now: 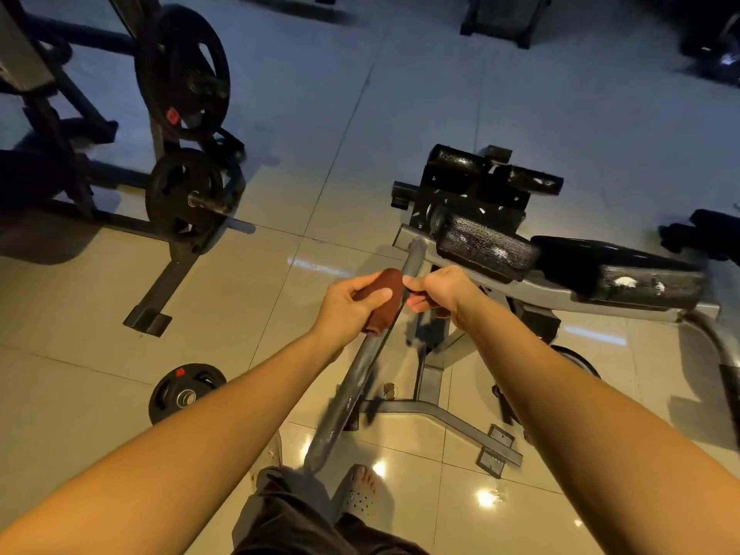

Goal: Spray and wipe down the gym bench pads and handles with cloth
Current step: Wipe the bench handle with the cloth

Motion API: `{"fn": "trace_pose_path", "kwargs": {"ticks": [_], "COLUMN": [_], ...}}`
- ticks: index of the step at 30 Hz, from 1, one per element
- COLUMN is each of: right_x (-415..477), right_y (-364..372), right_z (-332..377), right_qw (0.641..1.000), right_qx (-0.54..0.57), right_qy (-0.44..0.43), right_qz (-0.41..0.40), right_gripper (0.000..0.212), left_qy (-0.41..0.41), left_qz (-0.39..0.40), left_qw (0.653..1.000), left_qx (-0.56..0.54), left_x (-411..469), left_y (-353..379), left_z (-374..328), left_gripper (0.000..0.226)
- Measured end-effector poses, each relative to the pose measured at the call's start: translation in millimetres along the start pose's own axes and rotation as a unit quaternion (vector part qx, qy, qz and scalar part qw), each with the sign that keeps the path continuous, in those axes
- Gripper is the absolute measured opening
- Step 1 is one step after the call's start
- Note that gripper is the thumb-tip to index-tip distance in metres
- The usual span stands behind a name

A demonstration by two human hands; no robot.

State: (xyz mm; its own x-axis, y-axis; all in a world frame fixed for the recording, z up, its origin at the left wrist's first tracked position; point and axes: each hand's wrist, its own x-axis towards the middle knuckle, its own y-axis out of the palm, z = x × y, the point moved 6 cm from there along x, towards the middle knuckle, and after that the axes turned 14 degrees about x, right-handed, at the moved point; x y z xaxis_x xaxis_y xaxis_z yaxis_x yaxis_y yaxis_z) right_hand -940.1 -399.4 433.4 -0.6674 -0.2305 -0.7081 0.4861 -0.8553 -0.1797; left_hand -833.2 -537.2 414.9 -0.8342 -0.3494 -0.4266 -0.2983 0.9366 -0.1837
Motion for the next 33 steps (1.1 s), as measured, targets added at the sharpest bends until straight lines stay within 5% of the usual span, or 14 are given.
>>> {"fn": "trace_pose_path", "kwargs": {"ticks": [3, 8, 16, 20, 27, 33], "right_x": [-3.0, -7.4, -11.4, -13.7, -15.9, -24.6], "right_y": [-3.1, -1.1, -0.5, -0.6, 6.7, 6.6], "right_z": [1.6, -3.5, 1.2, 0.2, -6.8, -4.6], "right_qw": [1.0, 1.0, 0.998, 0.998, 0.998, 0.997], "right_qx": [0.002, 0.002, 0.002, 0.002, 0.041, 0.037], "right_qy": [0.001, -0.025, -0.044, -0.046, -0.044, -0.058], "right_qz": [0.002, 0.0, -0.042, -0.037, -0.026, -0.027], "right_gripper": [0.025, 0.029, 0.031, 0.028, 0.019, 0.018], "left_qy": [-0.026, -0.128, -0.003, -0.01, -0.15, -0.028], "left_qz": [0.043, 0.142, -0.027, 0.015, 0.049, -0.026], "left_qw": [0.999, 0.982, 1.0, 1.0, 0.987, 0.999], "left_qx": [-0.018, -0.003, 0.011, -0.015, -0.018, -0.027], "left_x": [-39.3, -107.6, -19.5, -46.1, -145.5, -84.9], "left_y": [-20.0, -51.8, -3.3, -17.0, -60.3, -23.3], "left_z": [34.1, 103.5, -2.1, 26.1, 137.1, 54.0], "left_gripper": [0.044, 0.046, 0.044, 0.044, 0.042, 0.042]}}
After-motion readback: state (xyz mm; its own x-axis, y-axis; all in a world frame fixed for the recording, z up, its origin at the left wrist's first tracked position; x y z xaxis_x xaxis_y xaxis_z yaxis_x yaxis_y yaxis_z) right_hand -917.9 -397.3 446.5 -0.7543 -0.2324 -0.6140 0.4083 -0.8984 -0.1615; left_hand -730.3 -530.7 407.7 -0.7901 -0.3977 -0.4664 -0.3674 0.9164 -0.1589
